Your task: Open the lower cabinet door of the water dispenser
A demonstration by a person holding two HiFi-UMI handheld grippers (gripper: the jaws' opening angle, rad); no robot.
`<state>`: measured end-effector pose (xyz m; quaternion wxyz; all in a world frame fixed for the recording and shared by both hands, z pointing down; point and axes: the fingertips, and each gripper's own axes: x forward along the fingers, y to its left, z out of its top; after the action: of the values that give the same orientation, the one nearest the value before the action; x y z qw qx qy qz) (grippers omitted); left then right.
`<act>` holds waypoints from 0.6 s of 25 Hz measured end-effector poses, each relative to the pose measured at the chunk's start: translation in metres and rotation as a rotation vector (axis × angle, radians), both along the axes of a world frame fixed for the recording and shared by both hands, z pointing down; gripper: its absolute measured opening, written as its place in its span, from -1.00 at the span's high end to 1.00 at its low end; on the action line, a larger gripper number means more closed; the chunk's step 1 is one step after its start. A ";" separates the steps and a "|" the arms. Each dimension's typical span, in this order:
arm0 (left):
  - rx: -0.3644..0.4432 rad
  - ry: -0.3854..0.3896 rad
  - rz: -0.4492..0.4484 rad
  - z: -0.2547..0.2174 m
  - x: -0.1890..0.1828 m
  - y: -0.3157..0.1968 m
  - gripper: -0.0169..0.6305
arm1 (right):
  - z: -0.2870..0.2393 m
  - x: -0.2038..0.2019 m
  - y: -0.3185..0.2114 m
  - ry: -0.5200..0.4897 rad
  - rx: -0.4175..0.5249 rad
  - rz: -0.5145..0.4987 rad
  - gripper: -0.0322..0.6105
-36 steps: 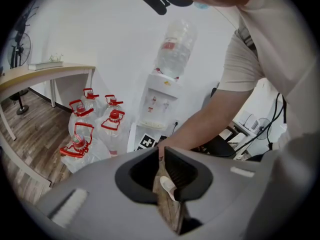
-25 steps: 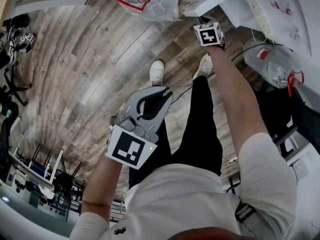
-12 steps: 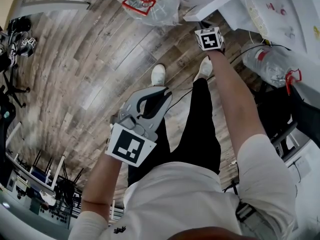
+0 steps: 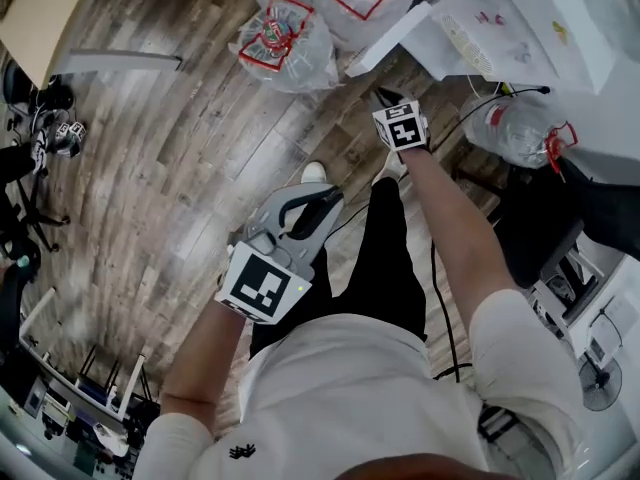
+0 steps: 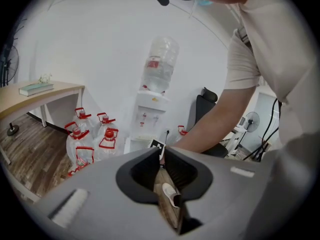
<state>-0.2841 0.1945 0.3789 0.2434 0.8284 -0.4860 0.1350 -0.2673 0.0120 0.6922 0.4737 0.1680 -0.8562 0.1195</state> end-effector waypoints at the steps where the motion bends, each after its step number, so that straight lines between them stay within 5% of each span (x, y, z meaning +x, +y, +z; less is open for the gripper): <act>1: 0.013 0.000 0.013 -0.005 0.004 0.000 0.76 | -0.012 0.005 0.006 -0.016 -0.005 0.008 0.76; 15: 0.058 -0.005 0.182 -0.089 0.061 0.002 0.76 | -0.194 0.119 0.108 -0.154 -0.044 0.046 0.80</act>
<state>-0.2235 0.1969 0.2903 0.2048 0.8755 -0.4130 0.1446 -0.1479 0.1196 0.4985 0.4072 0.1674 -0.8832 0.1617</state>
